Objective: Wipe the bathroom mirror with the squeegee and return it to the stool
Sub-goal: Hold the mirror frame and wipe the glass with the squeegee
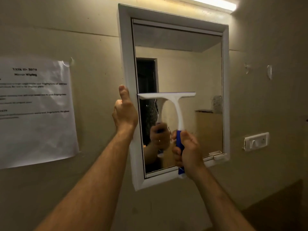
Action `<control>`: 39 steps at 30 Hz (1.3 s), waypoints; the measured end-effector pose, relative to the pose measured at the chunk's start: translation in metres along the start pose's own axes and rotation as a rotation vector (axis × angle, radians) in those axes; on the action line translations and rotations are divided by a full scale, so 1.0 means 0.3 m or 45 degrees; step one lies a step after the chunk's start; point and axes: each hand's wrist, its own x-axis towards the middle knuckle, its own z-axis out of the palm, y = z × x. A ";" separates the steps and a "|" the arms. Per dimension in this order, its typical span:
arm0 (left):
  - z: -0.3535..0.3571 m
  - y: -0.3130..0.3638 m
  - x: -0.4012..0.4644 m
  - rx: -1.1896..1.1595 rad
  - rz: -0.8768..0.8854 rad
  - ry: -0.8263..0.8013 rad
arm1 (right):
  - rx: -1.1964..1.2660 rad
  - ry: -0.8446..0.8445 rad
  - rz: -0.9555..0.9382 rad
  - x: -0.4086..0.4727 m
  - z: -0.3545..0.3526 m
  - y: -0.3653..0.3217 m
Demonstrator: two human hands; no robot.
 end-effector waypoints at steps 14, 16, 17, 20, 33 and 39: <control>0.004 -0.008 -0.021 -0.111 0.128 -0.054 | 0.027 0.001 0.182 -0.111 -0.037 0.038; 0.003 -0.005 -0.022 -0.133 0.137 -0.073 | 0.011 0.004 0.184 -0.111 -0.036 0.019; 0.002 -0.005 -0.022 -0.134 0.147 -0.075 | -0.003 0.004 0.171 -0.098 -0.034 -0.003; -0.002 -0.013 -0.014 -0.125 0.150 -0.065 | -0.055 -0.002 0.112 -0.038 -0.019 -0.098; 0.000 -0.019 -0.007 -0.093 0.102 -0.059 | 0.032 0.042 0.203 -0.180 -0.024 0.081; -0.009 -0.006 -0.023 -0.110 0.144 -0.055 | -0.039 0.011 0.149 -0.065 -0.030 -0.048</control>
